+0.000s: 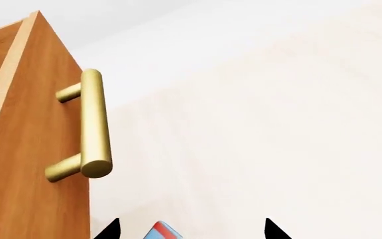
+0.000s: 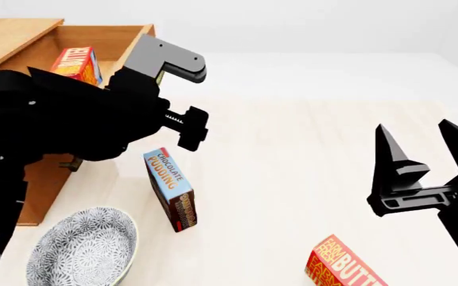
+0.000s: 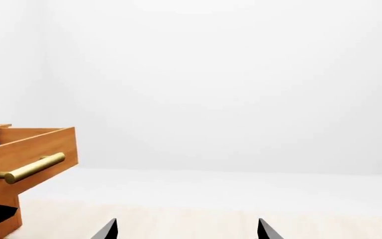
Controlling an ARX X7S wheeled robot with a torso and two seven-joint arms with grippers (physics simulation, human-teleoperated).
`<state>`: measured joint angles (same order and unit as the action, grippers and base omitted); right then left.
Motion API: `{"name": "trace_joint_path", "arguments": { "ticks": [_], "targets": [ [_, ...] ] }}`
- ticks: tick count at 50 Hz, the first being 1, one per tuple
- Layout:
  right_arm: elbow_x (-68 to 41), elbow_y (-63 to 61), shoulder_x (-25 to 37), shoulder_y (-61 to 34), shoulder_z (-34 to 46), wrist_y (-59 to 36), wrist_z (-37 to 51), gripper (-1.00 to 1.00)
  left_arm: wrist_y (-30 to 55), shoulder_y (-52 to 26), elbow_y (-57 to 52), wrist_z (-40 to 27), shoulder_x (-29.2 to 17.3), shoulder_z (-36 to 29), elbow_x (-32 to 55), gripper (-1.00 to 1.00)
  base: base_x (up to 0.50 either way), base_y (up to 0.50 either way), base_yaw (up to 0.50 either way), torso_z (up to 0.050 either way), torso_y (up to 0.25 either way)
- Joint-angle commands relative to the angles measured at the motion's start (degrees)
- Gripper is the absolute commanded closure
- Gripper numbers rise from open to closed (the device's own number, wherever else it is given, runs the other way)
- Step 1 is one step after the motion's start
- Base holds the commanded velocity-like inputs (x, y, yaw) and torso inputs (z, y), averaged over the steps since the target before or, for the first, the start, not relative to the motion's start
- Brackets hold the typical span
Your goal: Put the butter at the front in the top drawer of the cabinet and close it.
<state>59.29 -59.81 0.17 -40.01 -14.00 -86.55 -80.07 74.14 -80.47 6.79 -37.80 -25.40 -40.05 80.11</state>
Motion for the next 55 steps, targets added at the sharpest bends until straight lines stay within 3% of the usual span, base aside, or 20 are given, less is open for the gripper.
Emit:
{"name": "trace_joint_path", "arguments": {
  "ticks": [1, 40, 55],
  "targets": [
    [-0.1, -0.1, -0.1, 0.1, -0.2, 0.4, -0.4, -1.00, -2.0, -0.1, 2.5, -0.2, -0.6, -1.4, -2.2, -1.00, 0.01, 0.00, 0.00, 0.000, 0.000],
    [4.1, 0.0, 0.1, -0.7, 3.1, -1.1, -2.3, -1.00, -4.7, -0.8, 7.1, -0.4, -2.9, -0.2, -3.3, -1.00, 0.02, 0.00, -0.01, 0.000, 0.000],
    [4.1, 0.1, 0.1, -0.8, 3.9, -1.3, -2.3, -1.00, -6.5, -0.9, 10.0, -1.3, -2.7, -5.2, -10.5, -1.00, 0.02, 0.00, -0.01, 0.000, 0.000]
  ]
}}
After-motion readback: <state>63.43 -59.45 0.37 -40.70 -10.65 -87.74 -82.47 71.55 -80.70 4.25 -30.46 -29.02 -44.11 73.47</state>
